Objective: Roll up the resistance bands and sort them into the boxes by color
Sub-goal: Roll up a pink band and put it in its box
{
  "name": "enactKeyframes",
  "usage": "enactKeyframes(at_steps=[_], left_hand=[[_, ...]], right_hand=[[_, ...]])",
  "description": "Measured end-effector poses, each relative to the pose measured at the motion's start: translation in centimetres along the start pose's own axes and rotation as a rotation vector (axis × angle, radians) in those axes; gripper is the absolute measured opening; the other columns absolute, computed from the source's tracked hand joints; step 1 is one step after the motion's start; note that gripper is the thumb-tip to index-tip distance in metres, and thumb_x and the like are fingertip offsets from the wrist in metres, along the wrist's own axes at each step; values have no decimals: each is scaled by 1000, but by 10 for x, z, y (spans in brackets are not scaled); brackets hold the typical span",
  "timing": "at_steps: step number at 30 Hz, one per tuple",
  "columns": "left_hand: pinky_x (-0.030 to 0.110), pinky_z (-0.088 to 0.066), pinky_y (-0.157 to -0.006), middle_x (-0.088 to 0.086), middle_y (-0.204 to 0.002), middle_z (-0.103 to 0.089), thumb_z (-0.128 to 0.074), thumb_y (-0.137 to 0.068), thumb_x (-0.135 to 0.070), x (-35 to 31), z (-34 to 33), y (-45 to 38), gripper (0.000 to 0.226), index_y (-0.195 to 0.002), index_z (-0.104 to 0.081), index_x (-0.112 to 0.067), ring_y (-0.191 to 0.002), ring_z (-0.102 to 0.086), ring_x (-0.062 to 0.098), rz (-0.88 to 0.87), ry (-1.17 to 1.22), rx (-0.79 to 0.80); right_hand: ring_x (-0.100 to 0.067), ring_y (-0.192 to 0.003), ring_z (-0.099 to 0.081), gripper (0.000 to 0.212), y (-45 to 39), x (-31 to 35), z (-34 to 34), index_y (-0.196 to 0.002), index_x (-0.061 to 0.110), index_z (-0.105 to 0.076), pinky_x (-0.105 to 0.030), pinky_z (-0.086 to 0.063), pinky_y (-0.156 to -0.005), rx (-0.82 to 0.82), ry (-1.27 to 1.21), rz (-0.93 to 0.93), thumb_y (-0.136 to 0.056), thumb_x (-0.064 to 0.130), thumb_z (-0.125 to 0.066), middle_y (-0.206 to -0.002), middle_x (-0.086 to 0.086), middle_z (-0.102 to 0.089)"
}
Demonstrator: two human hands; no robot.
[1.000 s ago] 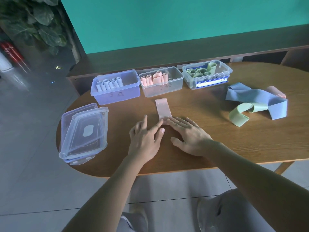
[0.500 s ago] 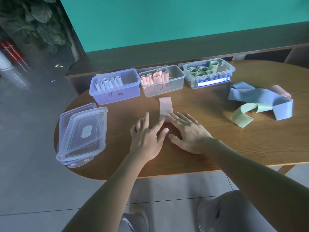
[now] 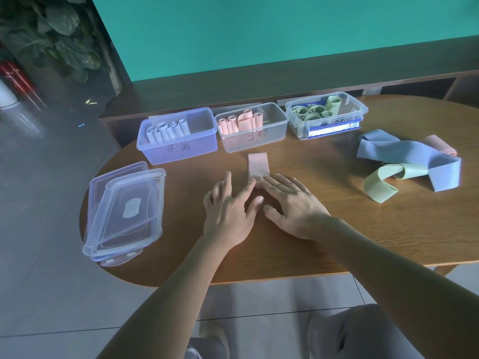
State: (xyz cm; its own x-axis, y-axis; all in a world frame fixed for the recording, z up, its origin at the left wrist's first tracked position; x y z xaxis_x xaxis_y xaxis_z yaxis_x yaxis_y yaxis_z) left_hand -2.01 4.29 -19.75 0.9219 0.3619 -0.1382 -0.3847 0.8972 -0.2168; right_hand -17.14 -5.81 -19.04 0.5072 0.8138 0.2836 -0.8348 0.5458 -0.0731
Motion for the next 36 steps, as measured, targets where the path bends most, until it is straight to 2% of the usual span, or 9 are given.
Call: enactKeyframes(at_steps=[5,8,11,14,19,23,27,32,36], left_hand=[[56,-17,-116,14,-167,-13,-20,-101,-67,1,-2,-13,53,-152,-21,-53,-147,-20,36,19,-4,35],[56,-16,-117,13,-167,-12,-17,-100,-67,0,-4,-20,53,-151,-23,-54,-148,-19,36,12,8,47],[55,-22,-115,12,-166,-17,-27,-103,-60,1,-5,-24,49,-149,-39,-49,-146,-23,34,9,84,-29],[54,-29,-112,12,-164,-25,-35,-104,-54,4,-5,-23,43,-143,-51,-47,-143,-29,33,9,130,-100],[54,-20,-115,12,-166,-17,-27,-104,-59,0,-5,-29,49,-151,-31,-52,-147,-22,34,22,40,-11],[54,-18,-116,12,-167,-16,-22,-103,-61,2,-7,-37,49,-151,-25,-54,-146,-22,35,35,22,8],[54,-17,-116,12,-167,-16,-24,-104,-60,-1,-6,-45,46,-150,-28,-54,-146,-22,35,35,32,21],[53,-30,-111,12,-164,-25,-37,-103,-55,2,-7,-47,44,-144,-50,-45,-142,-28,34,-6,92,-108],[53,-27,-111,12,-164,-24,-34,-103,-58,1,-11,-49,47,-148,-40,-48,-142,-28,34,-4,37,-61]], right_hand=[[-8,-155,-5,76,-2,0,-2,-161,28,-20,-37,-7,-127,-72,9,60,-93,63,-21,-167,11,-18],[-6,-155,-4,77,-5,-2,-3,-161,33,-16,-37,-7,-127,-43,-16,30,-90,64,-17,-167,15,-13],[-6,-155,-4,75,-10,-4,-3,-159,40,-11,-37,-5,-127,-34,-40,16,-89,64,-17,-167,16,-11],[-5,-154,-2,77,-16,-8,-2,-160,38,-12,-36,-3,-127,-12,-46,7,-87,64,-14,-167,16,-11],[-4,-154,-1,82,-27,-13,-1,-161,33,-15,-35,-3,-127,-28,-66,-9,-85,63,-14,-167,15,-12],[-8,-155,-7,72,-25,-14,1,-157,36,-25,-36,-8,-127,-90,-106,7,-89,58,-20,-165,12,-22],[-6,-154,-5,77,-30,-17,-1,-158,37,-23,-32,-3,-126,-60,-92,-35,-85,61,-15,-166,15,-20],[-5,-154,-3,80,-38,-22,0,-158,38,-18,-34,-1,-127,-39,-67,-43,-82,62,-12,-166,17,-13],[-5,-154,-4,80,-46,-26,0,-160,35,-15,-34,-4,-127,-52,-58,-47,-84,62,-15,-167,16,-14]])
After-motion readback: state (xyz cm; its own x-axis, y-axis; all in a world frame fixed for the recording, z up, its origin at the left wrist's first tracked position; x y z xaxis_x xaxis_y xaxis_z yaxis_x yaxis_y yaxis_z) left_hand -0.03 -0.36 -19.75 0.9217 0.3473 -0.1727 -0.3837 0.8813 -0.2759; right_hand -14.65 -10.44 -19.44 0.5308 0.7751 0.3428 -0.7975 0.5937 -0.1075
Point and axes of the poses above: each hand's wrist, its own y-axis away from the middle knuckle, its own z-axis out of the back of the hand, x = y × z, the point moved 2 cm from there along -y, towards the middle knuckle
